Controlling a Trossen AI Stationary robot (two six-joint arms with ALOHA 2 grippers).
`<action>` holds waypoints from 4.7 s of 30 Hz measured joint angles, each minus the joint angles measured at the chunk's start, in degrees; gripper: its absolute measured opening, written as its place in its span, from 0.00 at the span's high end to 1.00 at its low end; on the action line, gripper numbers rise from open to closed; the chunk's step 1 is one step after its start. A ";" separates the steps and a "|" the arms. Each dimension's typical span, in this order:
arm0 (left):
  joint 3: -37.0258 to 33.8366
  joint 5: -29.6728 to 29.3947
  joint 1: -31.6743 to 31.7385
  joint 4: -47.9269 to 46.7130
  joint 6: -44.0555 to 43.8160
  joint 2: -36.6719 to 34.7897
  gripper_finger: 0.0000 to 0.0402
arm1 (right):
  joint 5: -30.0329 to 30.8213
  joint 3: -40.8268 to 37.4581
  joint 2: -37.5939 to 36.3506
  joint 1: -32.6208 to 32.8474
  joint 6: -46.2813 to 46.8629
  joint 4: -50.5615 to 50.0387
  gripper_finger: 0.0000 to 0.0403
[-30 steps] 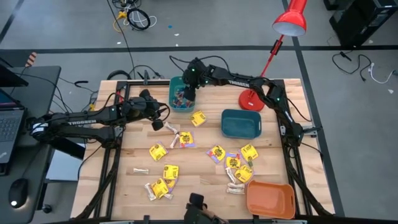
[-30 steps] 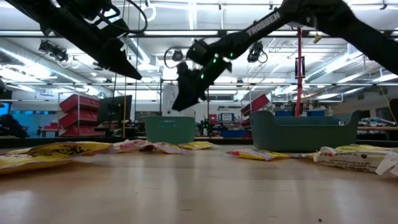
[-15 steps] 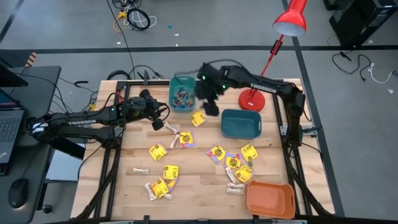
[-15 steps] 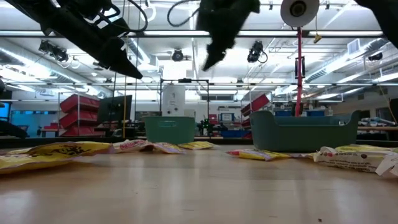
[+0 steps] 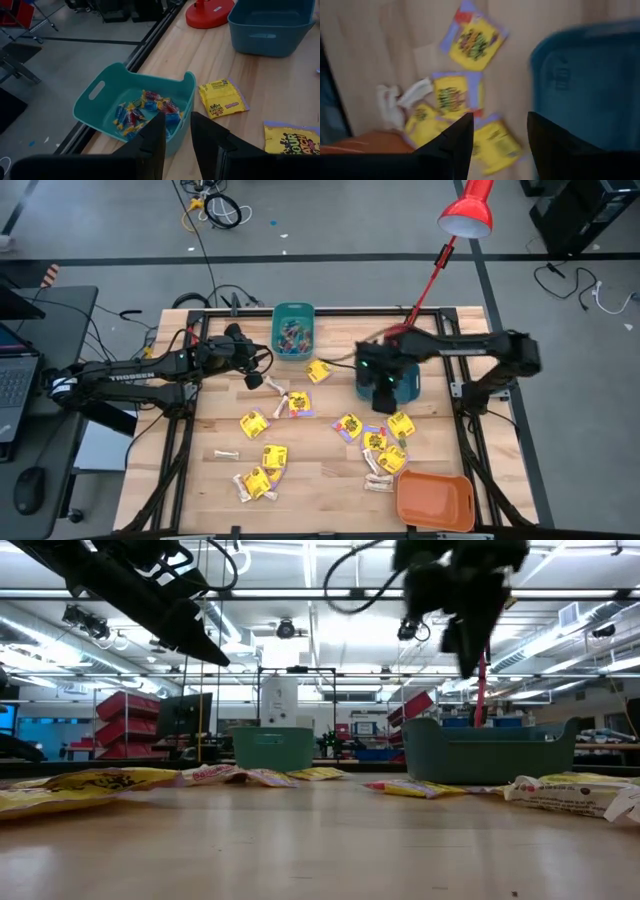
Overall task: Sort candy
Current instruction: Put the green candy into the green bin
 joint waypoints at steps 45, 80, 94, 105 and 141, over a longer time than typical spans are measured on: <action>-0.02 0.00 0.00 -0.57 1.21 0.00 0.77 | 10.48 -12.82 11.52 30.89 75.40 5.75 0.58; -0.02 0.00 0.00 -0.59 0.76 0.00 0.77 | 7.66 -16.19 8.50 30.27 74.99 8.13 0.90; -0.02 0.55 -0.02 -0.38 -0.28 0.00 0.77 | 32.29 -11.51 -4.58 27.88 68.86 11.48 0.92; -0.02 0.54 -0.02 2.57 -0.20 -0.02 0.77 | 34.83 -10.76 -5.69 8.44 26.44 42.79 0.93; -0.02 -8.53 -0.07 2.97 -2.45 -0.02 0.77 | 26.00 6.82 26.70 -13.33 13.87 69.83 0.92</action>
